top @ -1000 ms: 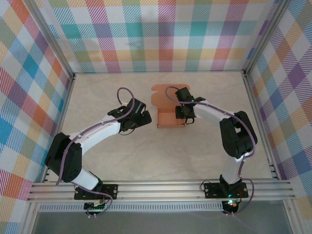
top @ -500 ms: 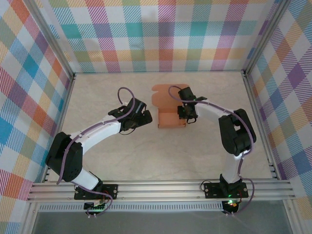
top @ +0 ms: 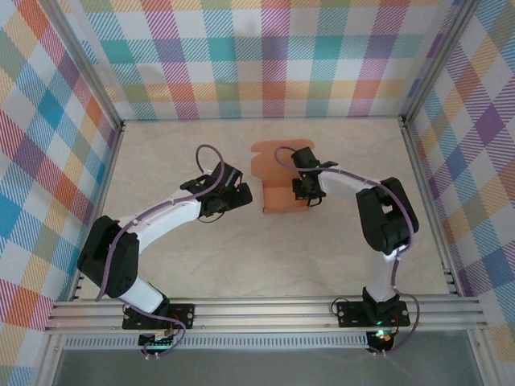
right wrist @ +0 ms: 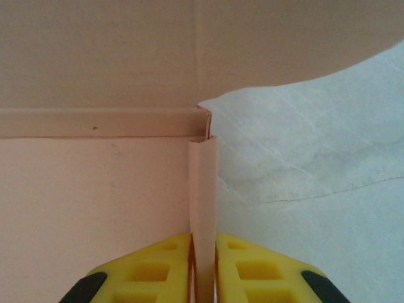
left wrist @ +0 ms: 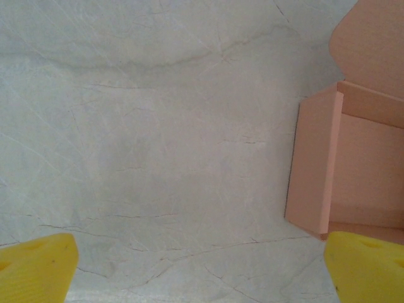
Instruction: Fold the paper box
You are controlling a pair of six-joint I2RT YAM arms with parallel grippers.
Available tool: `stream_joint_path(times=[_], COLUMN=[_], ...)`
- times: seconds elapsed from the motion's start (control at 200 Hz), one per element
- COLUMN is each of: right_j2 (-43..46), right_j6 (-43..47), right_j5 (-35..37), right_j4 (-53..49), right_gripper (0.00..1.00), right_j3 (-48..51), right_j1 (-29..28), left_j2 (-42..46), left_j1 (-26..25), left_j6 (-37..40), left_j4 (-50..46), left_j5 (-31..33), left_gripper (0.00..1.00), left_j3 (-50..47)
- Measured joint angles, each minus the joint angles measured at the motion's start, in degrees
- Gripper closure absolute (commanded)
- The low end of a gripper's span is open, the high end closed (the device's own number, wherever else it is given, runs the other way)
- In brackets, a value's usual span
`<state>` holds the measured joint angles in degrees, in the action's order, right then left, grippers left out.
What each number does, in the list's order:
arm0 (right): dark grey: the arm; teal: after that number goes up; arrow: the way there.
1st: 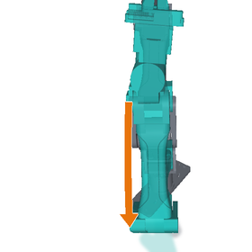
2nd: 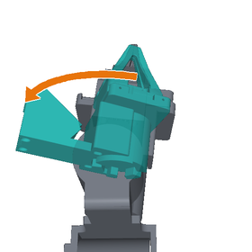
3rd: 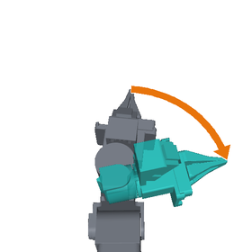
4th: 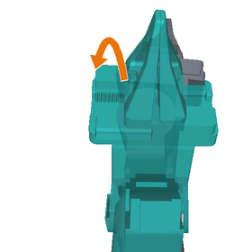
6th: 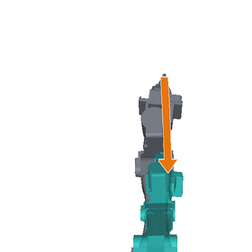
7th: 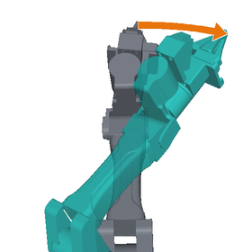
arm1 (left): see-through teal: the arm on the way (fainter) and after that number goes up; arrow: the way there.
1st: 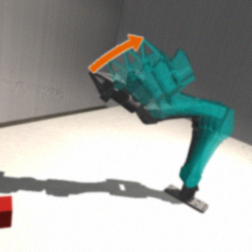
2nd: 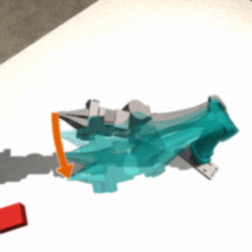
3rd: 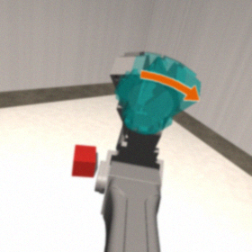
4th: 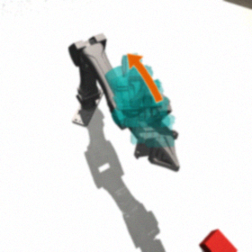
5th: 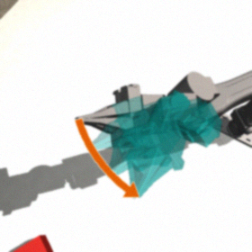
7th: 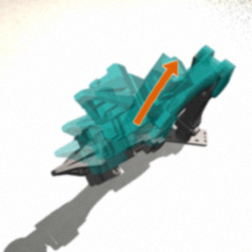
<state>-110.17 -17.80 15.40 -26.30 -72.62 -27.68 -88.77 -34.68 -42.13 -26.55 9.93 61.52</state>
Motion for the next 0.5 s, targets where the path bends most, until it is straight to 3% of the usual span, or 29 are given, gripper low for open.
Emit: stream_joint_path(times=[0.23, 0.5], right_j2=[-2.1, -4.6], right_j6=[1.9, 1.8], right_j5=[5.5, 10.2], right_j4=[-2.1, -5.6], right_gripper=[1.00, 1.00], right_j3=[-0.9, -4.2], right_j1=[-1.6, -3.3], left_j2=[0.0, -0.1], left_j1=[0.0, 0.0], left_j6=[0.0, 0.1], left_j4=[0.0, 0.2], left_j5=[0.0, 0.0], left_gripper=[0.00, 0.00], left_j3=[-0.1, -0.3])
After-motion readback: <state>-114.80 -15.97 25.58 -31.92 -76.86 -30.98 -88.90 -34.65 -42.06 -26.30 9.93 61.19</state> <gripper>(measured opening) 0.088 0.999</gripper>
